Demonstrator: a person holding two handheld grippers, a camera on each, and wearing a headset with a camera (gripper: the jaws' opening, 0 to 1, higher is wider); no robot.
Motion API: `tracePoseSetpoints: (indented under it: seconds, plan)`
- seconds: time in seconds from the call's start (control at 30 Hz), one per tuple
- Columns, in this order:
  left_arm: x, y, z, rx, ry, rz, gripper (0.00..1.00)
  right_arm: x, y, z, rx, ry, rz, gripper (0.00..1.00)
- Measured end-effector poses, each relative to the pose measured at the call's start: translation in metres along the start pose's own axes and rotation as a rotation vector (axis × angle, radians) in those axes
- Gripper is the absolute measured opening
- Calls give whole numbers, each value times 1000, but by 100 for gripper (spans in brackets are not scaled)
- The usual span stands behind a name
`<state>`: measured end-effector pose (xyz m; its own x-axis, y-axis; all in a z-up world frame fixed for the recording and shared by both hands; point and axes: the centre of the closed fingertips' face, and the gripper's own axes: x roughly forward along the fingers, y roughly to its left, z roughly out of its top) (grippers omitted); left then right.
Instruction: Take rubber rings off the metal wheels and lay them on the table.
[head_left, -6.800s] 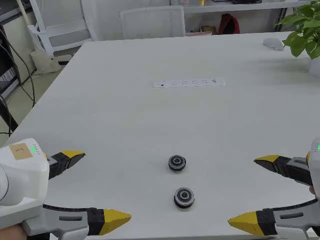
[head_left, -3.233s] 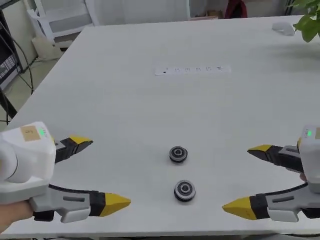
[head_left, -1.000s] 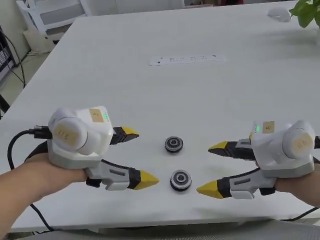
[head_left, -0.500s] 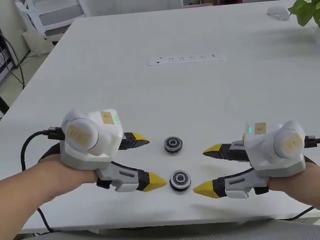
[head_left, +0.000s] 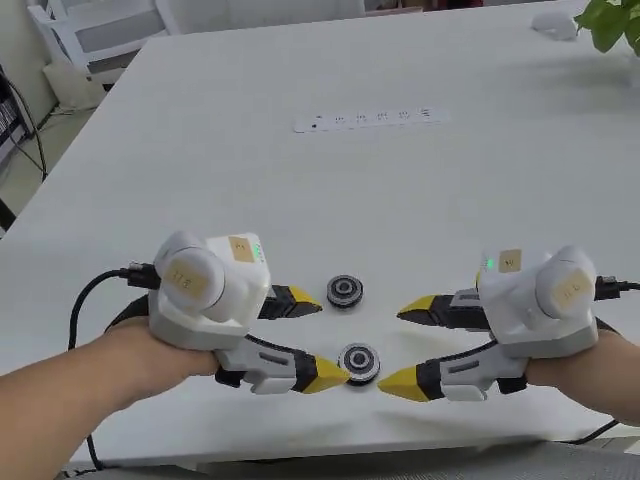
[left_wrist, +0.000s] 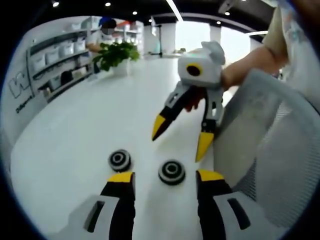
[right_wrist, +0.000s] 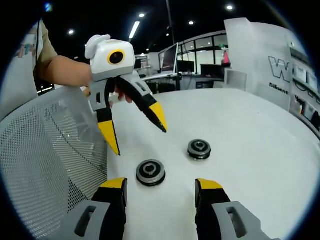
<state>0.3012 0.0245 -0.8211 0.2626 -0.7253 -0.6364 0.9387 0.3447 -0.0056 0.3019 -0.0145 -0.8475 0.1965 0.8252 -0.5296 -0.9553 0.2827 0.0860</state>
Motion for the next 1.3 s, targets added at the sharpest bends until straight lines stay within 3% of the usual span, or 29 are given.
tracePoseSetpoints:
  seconds: [0.83, 1.1, 1.3]
  plan:
    - [29, -12, -4, 0, 30, -53, 22, 4, 2, -7, 16, 5, 5, 54]
    - [34, -12, -9, -7, 43, -45, 18, 5, 3, -10, 22, 8, 6, 54]
    - [35, -11, -10, 31, 44, -23, 15, 6, 4, -11, 21, 11, 10, 54]
